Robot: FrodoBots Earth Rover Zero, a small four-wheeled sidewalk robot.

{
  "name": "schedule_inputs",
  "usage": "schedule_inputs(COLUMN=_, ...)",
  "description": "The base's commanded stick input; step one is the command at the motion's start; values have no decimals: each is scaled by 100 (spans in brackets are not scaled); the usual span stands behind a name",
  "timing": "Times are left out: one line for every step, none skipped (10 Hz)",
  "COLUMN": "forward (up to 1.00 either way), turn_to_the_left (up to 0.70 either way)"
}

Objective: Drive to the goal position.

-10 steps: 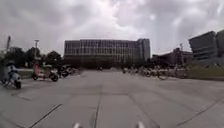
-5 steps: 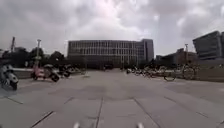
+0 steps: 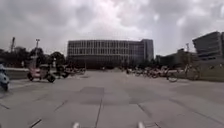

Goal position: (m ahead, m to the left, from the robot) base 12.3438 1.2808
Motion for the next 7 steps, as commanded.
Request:
schedule_inputs(forward=60, turn_to_the_left=3)
schedule_inputs(forward=60, turn_to_the_left=14)
schedule_inputs(forward=60, turn_to_the_left=15)
schedule_inputs(forward=60, turn_to_the_left=15)
schedule_inputs(forward=60, turn_to_the_left=15)
schedule_inputs(forward=60, turn_to_the_left=15)
schedule_inputs(forward=60, turn_to_the_left=15)
